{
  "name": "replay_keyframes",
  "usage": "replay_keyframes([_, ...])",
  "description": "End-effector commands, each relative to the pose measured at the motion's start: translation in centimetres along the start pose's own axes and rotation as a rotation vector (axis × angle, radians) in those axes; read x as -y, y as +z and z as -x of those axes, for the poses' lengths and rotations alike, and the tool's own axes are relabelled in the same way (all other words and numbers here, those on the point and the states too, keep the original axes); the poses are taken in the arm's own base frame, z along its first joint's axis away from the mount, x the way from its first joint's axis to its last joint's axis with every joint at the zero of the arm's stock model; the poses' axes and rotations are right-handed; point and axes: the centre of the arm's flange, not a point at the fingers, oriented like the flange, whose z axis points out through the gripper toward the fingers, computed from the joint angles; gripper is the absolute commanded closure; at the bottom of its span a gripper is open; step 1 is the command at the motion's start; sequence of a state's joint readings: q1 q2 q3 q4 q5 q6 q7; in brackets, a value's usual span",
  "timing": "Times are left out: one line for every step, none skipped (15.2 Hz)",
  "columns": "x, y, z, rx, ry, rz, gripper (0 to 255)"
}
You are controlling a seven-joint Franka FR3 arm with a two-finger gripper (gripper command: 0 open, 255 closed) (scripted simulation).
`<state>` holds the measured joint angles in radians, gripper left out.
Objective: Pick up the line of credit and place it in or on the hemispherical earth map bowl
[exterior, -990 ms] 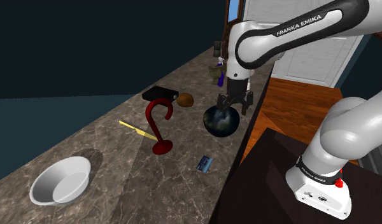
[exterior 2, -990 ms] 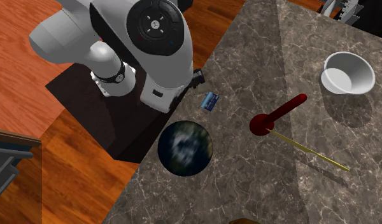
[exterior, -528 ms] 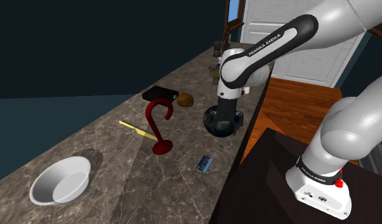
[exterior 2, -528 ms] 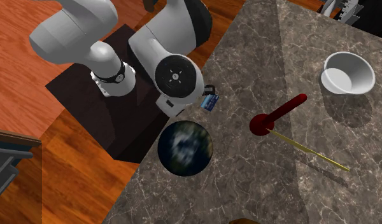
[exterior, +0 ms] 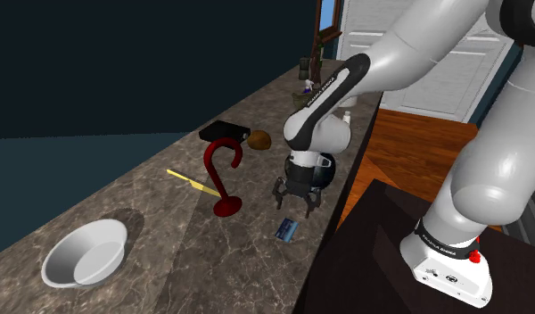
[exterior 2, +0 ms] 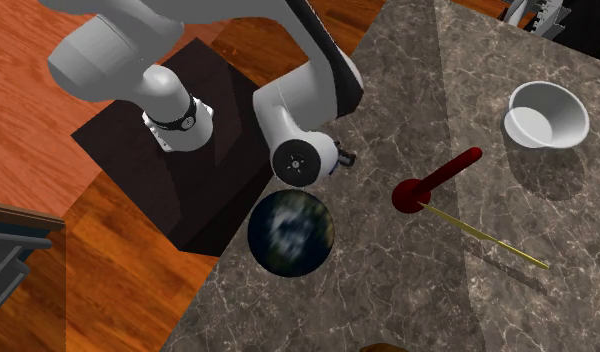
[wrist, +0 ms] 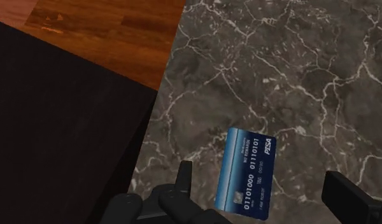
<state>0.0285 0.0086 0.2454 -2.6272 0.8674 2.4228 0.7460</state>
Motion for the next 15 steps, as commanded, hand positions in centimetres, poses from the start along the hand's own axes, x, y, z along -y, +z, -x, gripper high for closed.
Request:
replay_keyframes([0.3,2.7,-0.7,0.035,0.094,-0.029,0])
replay_keyframes([0.7,3.9,-1.0,0.053,0.137,-0.042,0])
replay_keyframes([0.7,3.9,-1.0,0.054,0.140,-0.043,0])
replay_keyframes([0.7,4.5,-1.0,0.054,0.140,-0.043,0])
replay_keyframes([0.7,5.0,-1.0,0.054,0.140,-0.043,0])
replay_keyframes([0.8,5.5,-0.9,0.054,0.140,-0.043,0])
replay_keyframes([0.8,6.0,-0.9,0.054,0.140,-0.043,0])
replay_keyframes([0.8,6.6,-0.9,0.054,0.140,-0.043,0])
replay_keyframes([0.8,7.1,-0.9,0.054,0.140,-0.043,0])
replay_keyframes([0.9,7.9,-0.8,0.054,0.140,-0.043,0])
replay_keyframes([0.9,7.9,-0.8,0.054,0.140,-0.043,0])
replay_keyframes([0.9,7.9,-0.8,0.054,0.140,-0.043,0])
replay_keyframes([0.9,7.9,-0.8,0.054,0.140,-0.043,0])
replay_keyframes([0.9,7.9,-0.8,0.054,0.140,-0.043,0])
replay_keyframes([0.9,7.9,-0.8,0.054,0.140,-0.043,0])
